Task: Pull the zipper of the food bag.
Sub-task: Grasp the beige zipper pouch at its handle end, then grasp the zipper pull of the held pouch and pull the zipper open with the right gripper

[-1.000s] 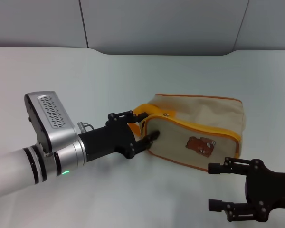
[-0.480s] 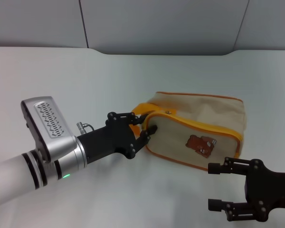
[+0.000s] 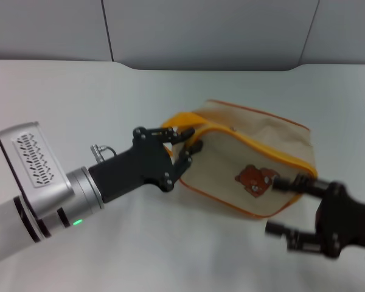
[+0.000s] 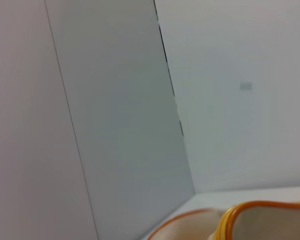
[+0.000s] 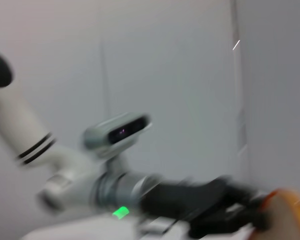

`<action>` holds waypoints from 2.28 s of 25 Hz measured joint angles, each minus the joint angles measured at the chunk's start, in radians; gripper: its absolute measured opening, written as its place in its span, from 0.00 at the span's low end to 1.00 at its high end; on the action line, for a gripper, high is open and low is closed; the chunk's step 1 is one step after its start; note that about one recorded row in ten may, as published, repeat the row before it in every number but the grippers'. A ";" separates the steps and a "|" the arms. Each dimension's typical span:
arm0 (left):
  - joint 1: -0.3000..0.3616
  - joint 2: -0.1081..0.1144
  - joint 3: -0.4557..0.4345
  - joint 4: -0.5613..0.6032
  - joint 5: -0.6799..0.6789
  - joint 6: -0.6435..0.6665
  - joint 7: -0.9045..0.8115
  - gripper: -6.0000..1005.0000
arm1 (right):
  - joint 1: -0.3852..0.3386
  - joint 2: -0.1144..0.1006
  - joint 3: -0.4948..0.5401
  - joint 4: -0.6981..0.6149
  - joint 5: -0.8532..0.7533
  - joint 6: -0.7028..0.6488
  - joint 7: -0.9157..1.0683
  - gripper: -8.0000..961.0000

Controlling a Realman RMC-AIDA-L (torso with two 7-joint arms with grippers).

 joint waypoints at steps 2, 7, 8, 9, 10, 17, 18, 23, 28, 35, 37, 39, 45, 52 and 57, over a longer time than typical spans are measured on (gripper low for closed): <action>-0.001 0.000 -0.010 0.020 0.000 0.030 0.012 0.23 | -0.010 0.003 0.000 0.008 0.047 0.005 -0.023 0.82; -0.009 0.002 -0.013 0.105 0.001 0.101 0.011 0.20 | -0.042 0.007 0.001 0.138 0.344 0.077 -0.212 0.82; -0.012 0.003 -0.011 0.120 0.002 0.108 0.008 0.19 | -0.044 0.007 0.001 0.175 0.414 0.093 -0.265 0.82; -0.014 0.003 -0.010 0.130 0.003 0.113 0.007 0.18 | -0.043 0.009 0.001 0.248 0.527 0.123 -0.383 0.82; -0.016 0.003 -0.008 0.140 0.004 0.119 0.006 0.17 | -0.043 0.009 0.001 0.248 0.527 0.123 -0.383 0.82; -0.027 0.004 0.003 0.160 0.005 0.137 0.004 0.13 | 0.032 0.011 -0.023 0.407 0.606 0.269 -0.708 0.82; -0.028 0.003 0.003 0.160 0.005 0.137 0.003 0.13 | 0.046 0.011 -0.032 0.434 0.605 0.294 -0.767 0.82; -0.031 0.003 0.003 0.155 0.005 0.131 0.003 0.11 | 0.082 0.014 -0.097 0.529 0.587 0.377 -1.029 0.82; -0.037 0.001 0.003 0.148 0.005 0.129 0.002 0.11 | 0.085 0.015 -0.088 0.591 0.572 0.374 -1.203 0.82; -0.038 0.000 0.003 0.142 0.005 0.129 0.002 0.10 | 0.093 0.015 -0.037 0.628 0.569 0.317 -1.216 0.82; -0.039 0.000 0.003 0.139 0.005 0.128 0.002 0.09 | 0.094 0.015 -0.031 0.633 0.569 0.317 -1.216 0.82; -0.040 0.000 0.003 0.137 0.005 0.127 0.002 0.09 | 0.096 0.015 -0.028 0.641 0.569 0.323 -1.217 0.82; -0.043 0.000 0.003 0.137 0.004 0.127 0.002 0.09 | 0.061 0.013 -0.054 0.619 0.525 0.327 -1.222 0.82; -0.055 0.000 0.003 0.135 0.002 0.121 0.002 0.09 | 0.057 0.014 -0.051 0.602 0.470 0.332 -1.228 0.82; -0.055 0.000 0.003 0.132 0.001 0.121 0.002 0.08 | 0.060 0.015 -0.020 0.608 0.473 0.309 -1.230 0.82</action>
